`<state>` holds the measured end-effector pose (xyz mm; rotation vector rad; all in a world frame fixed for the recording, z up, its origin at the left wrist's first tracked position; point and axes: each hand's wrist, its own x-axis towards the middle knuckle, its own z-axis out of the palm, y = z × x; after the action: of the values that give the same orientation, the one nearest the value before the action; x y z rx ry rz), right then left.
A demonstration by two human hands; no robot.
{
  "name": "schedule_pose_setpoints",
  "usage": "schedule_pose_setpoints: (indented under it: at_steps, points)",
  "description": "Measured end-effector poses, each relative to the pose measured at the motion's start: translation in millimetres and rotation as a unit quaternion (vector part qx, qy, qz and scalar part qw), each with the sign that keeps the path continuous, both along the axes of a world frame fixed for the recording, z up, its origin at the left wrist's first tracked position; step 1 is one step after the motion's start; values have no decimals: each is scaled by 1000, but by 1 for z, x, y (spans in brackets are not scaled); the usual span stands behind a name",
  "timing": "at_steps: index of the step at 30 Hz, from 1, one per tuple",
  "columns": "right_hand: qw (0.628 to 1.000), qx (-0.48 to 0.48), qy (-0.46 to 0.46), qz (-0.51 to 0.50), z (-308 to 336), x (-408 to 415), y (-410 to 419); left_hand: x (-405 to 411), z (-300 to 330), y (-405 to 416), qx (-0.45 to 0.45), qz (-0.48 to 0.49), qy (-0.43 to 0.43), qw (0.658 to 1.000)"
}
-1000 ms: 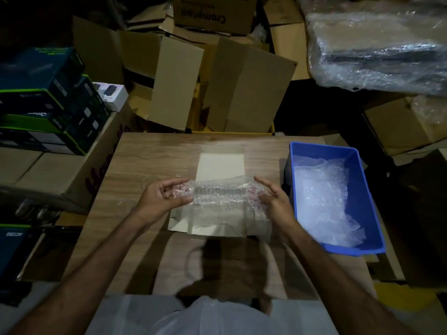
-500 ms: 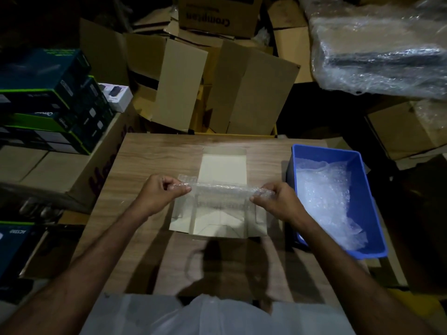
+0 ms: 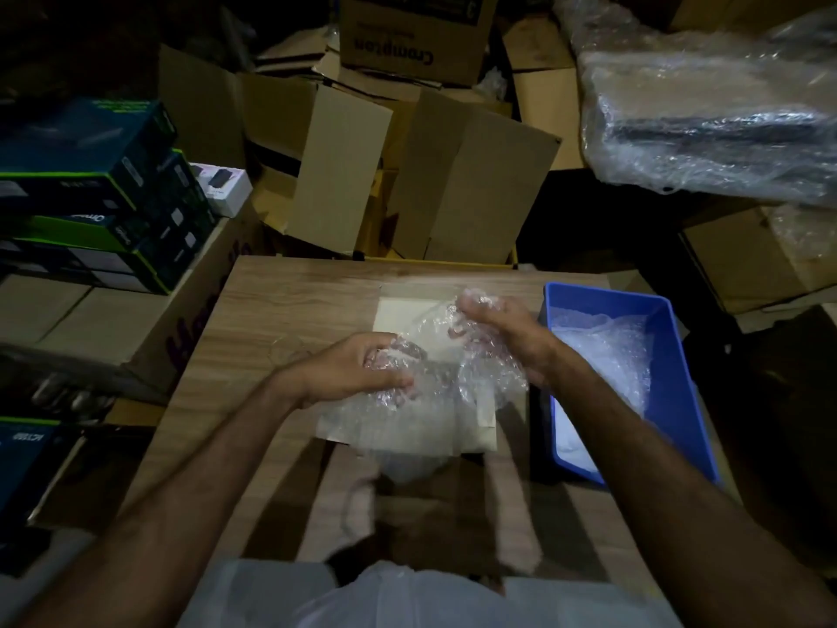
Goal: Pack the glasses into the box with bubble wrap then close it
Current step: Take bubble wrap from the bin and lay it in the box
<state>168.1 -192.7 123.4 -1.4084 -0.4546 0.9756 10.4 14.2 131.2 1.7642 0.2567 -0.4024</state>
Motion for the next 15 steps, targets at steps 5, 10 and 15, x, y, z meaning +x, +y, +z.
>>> schedule_pose_setpoints:
  at_steps: [5, 10, 15]
  points:
    - [906, 186, 379, -11, -65, -40, -19, -12, -25, -7, -73, 193, -37, 978]
    - [974, 68, 207, -61, -64, -74, -4, -23, -48, -17, -72, 273, -37, 959]
    - [990, -49, 32, -131, -64, -69, 4, -29, -59, -14, -39, 372, -91, 923]
